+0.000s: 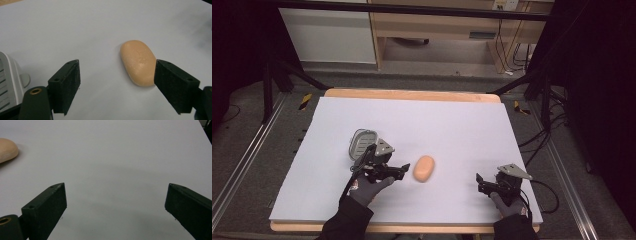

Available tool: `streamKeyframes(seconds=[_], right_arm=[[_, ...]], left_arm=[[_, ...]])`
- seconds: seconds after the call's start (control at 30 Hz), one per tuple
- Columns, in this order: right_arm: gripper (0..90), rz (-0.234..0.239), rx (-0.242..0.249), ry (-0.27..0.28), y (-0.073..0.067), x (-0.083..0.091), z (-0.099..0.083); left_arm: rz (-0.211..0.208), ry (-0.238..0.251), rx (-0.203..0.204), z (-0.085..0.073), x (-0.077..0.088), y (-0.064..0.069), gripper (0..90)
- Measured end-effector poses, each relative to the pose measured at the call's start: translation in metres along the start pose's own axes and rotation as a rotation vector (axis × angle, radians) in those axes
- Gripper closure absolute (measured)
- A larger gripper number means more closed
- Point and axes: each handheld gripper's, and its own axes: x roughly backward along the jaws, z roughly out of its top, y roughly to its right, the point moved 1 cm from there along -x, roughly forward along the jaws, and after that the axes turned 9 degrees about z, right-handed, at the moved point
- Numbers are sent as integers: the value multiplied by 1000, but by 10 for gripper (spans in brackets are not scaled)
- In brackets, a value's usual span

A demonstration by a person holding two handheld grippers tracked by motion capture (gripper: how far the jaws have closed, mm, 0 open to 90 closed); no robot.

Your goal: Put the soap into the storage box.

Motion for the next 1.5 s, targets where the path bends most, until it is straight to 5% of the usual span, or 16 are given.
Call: streamKeyframes(seconds=[0.93,1.5], right_arm=[[42,1,-5,4,1,0,-1],[41,6,-6,1,1,0,-1]], left_arm=[[-18,-75,-76,25,-35,37,215],[-13,-129,-67,24,-60,49,223]])
